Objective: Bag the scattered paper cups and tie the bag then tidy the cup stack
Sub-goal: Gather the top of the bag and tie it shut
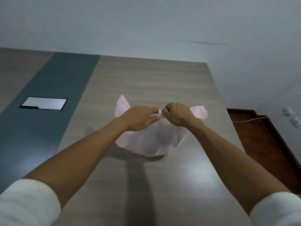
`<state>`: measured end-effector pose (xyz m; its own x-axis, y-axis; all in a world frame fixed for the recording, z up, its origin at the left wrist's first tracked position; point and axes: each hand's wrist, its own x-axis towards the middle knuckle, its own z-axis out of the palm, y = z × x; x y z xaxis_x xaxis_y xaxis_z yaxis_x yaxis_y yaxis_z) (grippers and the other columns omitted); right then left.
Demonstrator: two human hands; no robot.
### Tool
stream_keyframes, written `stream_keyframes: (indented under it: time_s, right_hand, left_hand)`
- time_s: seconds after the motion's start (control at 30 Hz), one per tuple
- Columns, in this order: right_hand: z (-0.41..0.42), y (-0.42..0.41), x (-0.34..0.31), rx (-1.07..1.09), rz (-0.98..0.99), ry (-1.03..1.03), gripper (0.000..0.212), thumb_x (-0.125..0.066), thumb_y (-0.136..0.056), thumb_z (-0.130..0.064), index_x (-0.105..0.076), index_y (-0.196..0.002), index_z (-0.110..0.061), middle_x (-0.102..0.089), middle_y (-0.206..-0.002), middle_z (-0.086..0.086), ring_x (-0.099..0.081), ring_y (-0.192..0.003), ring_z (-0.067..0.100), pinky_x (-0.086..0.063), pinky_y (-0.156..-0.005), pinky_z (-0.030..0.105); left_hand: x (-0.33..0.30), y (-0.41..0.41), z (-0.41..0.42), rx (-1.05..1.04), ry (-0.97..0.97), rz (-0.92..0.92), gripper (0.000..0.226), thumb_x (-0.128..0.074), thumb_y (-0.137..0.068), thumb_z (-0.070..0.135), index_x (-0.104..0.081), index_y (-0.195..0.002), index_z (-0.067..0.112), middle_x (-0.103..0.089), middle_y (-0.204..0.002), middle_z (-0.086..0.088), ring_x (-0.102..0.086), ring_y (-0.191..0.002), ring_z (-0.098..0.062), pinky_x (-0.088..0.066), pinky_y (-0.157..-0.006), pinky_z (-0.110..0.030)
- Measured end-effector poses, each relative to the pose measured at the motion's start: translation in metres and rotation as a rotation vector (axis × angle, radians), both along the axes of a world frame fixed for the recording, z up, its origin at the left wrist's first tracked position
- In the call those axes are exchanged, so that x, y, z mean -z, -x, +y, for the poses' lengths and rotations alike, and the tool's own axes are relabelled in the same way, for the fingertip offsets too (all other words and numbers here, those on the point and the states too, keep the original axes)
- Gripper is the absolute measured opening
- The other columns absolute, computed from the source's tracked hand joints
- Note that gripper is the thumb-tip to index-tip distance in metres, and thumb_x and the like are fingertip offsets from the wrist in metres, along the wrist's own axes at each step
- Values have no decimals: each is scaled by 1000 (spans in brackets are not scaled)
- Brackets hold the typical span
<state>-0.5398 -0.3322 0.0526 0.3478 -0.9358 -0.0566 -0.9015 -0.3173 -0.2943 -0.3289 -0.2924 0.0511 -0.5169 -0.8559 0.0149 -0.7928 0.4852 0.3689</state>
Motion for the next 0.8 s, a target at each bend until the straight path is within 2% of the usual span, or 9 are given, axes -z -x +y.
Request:
stream_keyframes:
  time_s: [0.13,0.3,0.37,0.43,0.5,0.57,0.63,0.7,0.8]
  right_hand:
    - [-6,4,-4,-8,131,-86,41,-27,-91,-43,-47,-66,-18,-56,-80,7,-52,-74,33,-35,-68,34]
    - [-11,25,-14,45,239,-143,43,-28,-99,-45,-50,-74,-18,-57,-86,11,-53,-77,32,-37,-71,36]
    - [-10,26,-20,66,273,-188,43,-28,-99,-45,-52,-75,-18,-59,-87,11,-55,-78,30,-39,-75,36]
    - [-3,19,-21,-49,323,24,37,-28,-100,-40,-54,-86,-18,-65,-94,10,-55,-80,26,-38,-84,40]
    - [13,7,-10,-186,221,311,28,-36,-96,-36,-56,-106,-20,-65,-104,7,-56,-91,24,-35,-95,44]
    - [32,-6,7,-243,152,374,28,-42,-94,-33,-54,-114,-19,-62,-103,3,-57,-93,23,-34,-101,44]
    - [45,-13,24,-233,136,297,17,-40,-97,-28,-51,-104,-18,-58,-91,1,-54,-82,24,-37,-99,44]
    - [44,-15,31,-159,116,211,18,-35,-102,-29,-46,-93,-18,-54,-82,1,-49,-72,24,-40,-90,44]
    - [32,-21,25,-67,54,68,31,-30,-104,-30,-50,-85,-16,-56,-81,5,-51,-71,27,-38,-83,42]
  left_hand:
    - [4,-4,-4,55,178,-164,49,-32,-101,63,-49,-79,22,-52,-79,5,-51,-67,-19,-40,-61,-36]
    - [6,-17,1,-20,186,-210,35,-26,-104,61,-43,-110,31,-56,-69,5,-54,-59,-21,-47,-61,-38]
    - [6,-14,3,-8,158,-187,33,-24,-105,58,-45,-103,33,-58,-74,6,-55,-65,-21,-45,-61,-39]
    - [9,-9,2,-39,101,-85,34,-28,-107,52,-49,-94,28,-58,-82,8,-55,-73,-19,-45,-65,-39]
    - [10,-8,-1,-98,-16,40,35,-35,-107,44,-52,-87,20,-57,-85,4,-54,-77,-19,-46,-70,-39]
    - [9,-10,-2,-145,-104,113,37,-40,-107,37,-50,-78,18,-57,-80,1,-53,-75,-21,-43,-73,-40]
    - [5,-13,1,-172,-133,105,41,-40,-107,38,-48,-72,18,-57,-74,1,-52,-72,-21,-40,-79,-40]
    - [5,-12,4,-171,43,-60,41,-39,-106,40,-57,-77,19,-61,-79,3,-57,-79,-21,-36,-91,-42]
    - [16,-4,19,-199,421,-269,29,-47,-101,40,-66,-111,20,-65,-108,-1,-59,-106,-26,-25,-107,-48]
